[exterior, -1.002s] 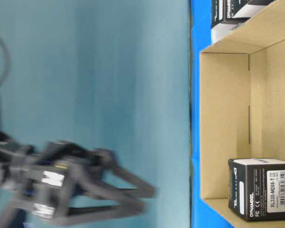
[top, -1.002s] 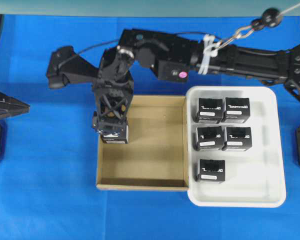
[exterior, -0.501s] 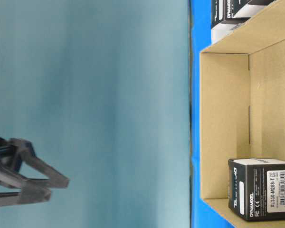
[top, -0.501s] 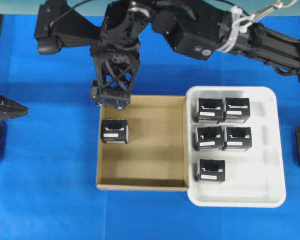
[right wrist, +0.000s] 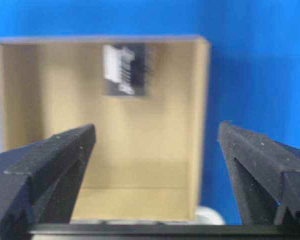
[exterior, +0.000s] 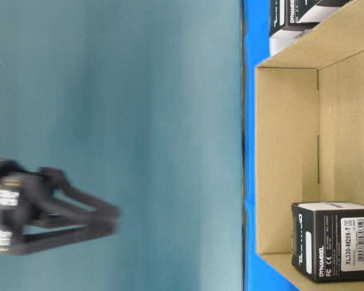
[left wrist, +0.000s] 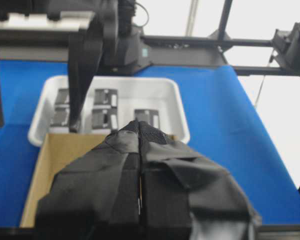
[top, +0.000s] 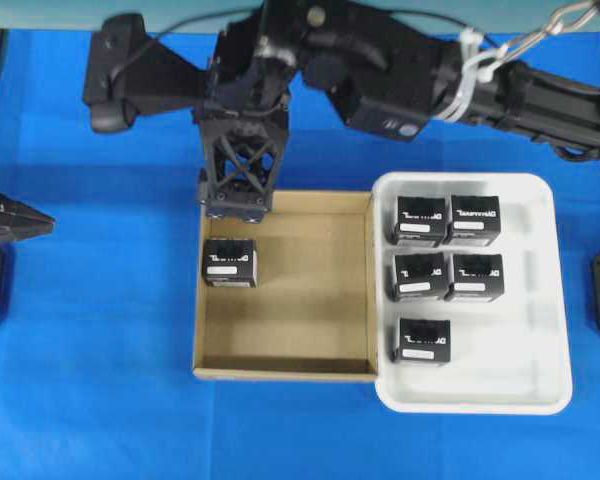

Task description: Pick the box from inside the cardboard box.

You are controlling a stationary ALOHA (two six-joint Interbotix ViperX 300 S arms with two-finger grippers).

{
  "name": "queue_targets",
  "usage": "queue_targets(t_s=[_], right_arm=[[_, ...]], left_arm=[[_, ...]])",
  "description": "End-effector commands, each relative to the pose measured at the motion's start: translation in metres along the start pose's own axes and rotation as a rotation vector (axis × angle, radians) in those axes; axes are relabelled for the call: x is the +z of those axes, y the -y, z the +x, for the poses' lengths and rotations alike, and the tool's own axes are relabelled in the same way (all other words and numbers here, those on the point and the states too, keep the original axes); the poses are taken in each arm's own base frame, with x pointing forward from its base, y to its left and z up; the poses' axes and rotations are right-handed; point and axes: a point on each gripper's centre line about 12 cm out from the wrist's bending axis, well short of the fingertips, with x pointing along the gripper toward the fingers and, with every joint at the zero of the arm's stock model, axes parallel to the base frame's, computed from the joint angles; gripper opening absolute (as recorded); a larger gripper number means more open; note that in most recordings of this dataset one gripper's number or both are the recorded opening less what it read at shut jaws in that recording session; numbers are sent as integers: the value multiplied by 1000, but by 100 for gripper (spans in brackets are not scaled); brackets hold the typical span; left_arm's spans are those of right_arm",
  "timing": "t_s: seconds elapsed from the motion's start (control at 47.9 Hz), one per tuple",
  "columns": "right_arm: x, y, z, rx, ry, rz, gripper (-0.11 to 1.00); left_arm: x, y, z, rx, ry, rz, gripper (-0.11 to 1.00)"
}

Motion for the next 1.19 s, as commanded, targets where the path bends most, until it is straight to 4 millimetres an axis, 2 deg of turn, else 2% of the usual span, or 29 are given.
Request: queue_targets(t_s=[0.0, 0.271, 0.564, 0.814, 1.169], right_arm=[[-2, -4, 14, -6, 5, -15, 99], [-13, -24, 57, 25, 2, -51, 99], [-28, -34, 102, 32, 5, -55, 99], [-33, -43, 128, 44, -13, -63, 99], [-34, -45, 147, 50, -29, -67, 99]], left_arm=[[11, 2, 0, -7, 20, -5, -7], [10, 2, 0, -6, 7, -12, -7], [9, 1, 0, -6, 4, -14, -7], [7, 1, 1, -5, -3, -14, -7], [6, 1, 2, -5, -6, -14, -7]])
